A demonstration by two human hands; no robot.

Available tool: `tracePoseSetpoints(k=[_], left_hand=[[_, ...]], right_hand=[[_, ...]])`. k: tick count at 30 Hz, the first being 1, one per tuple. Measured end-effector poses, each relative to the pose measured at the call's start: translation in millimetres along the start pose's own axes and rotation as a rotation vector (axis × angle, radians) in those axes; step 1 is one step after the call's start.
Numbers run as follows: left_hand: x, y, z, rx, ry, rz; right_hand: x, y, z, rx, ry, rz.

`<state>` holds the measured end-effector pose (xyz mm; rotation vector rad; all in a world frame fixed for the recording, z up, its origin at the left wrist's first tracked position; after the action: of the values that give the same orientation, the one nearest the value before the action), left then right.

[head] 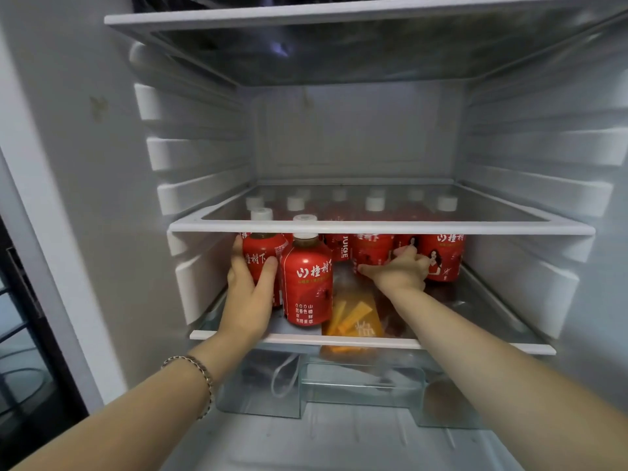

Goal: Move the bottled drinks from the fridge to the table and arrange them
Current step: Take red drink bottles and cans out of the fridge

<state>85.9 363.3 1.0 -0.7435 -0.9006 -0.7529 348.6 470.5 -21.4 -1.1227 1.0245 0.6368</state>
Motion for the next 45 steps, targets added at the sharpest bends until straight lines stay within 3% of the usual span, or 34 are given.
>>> tracePoseSetpoints(k=[4, 9, 13, 17, 20, 25, 31, 45], left_hand=[[6, 1, -4, -0.008, 0.01, 0.018], [21, 10, -13, -0.118, 0.09, 0.085], [19, 16, -15, -0.193, 0.069, 0.086], [18, 16, -12, -0.225, 0.066, 0.111], [21, 18, -12, -0.277, 0.095, 0.056], [20, 18, -10, -0.351, 0.121, -0.01], [20, 21, -12, -0.389, 0.086, -0.043], [38, 3, -54, -0.334, 0.135, -0.185]], right_hand=[[-17, 19, -4, -0.117, -0.069, 0.321], [-36, 21, -13, -0.116, -0.196, 0.126], [-39, 34, -41, -0.316, -0.283, 0.222], [-40, 42, -80, -0.653, -0.244, 0.467], [-48, 49, -98, -0.78, -0.321, 0.365], [-63, 60, -99, -0.661, -0.432, 0.291], [-71, 59, -102, -0.691, -0.486, 0.341], [-47, 31, -138, -0.633, -0.39, 0.439]])
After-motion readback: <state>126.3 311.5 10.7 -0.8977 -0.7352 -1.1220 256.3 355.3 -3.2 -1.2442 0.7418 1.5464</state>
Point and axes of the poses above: each hand's wrist, its own z-axis towards the middle knuckle, its own y-axis out of the palm, x = y × z, the point moved 10 cm from there along z, towards the middle knuckle, and after that the axes turned 5 degrees about z, right-handed, at the moved point
